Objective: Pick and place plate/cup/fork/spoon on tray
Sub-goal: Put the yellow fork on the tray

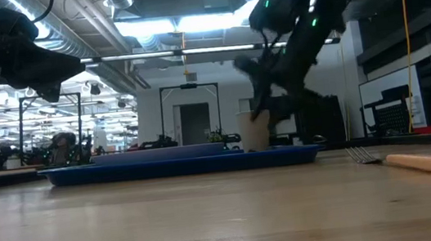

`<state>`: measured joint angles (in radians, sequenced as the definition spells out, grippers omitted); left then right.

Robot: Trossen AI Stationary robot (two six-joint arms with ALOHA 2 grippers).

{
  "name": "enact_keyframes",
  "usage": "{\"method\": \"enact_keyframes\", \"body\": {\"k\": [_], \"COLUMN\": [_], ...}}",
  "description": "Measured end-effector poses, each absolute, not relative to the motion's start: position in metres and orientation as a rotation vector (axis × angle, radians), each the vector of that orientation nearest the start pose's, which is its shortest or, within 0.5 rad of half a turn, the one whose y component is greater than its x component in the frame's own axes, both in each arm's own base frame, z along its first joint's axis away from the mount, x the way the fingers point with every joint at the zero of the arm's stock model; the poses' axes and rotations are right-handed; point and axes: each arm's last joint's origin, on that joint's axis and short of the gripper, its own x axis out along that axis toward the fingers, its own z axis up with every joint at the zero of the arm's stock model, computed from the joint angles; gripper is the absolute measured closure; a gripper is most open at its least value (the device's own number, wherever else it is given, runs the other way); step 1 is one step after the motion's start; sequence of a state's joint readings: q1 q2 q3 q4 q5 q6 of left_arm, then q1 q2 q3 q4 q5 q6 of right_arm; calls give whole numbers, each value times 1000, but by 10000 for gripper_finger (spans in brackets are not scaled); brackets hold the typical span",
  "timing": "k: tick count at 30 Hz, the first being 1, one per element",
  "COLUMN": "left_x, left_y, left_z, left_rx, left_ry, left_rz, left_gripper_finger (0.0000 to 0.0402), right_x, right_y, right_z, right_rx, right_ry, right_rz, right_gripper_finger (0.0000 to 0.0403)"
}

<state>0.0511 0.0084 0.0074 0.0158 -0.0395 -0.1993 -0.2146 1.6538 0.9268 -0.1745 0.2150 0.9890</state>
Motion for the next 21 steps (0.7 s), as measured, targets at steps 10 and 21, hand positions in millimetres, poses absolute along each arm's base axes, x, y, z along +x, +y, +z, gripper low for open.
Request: {"method": "enact_keyframes", "body": {"k": [10,21], "left_x": [98,98], "left_y": [6,6], "left_z": [167,167], "left_rx": [-199,-199], "left_ry": [-24,-24], "left_rz": [89,89], "left_gripper_finger": [337,337], "right_x": [318,285], "right_y": [16,107], "right_z": [188,195], "right_rx": [1145,1124], "right_ry": [559,555], "right_rz": [-754,-964], "right_gripper_finger": [227,227]}}
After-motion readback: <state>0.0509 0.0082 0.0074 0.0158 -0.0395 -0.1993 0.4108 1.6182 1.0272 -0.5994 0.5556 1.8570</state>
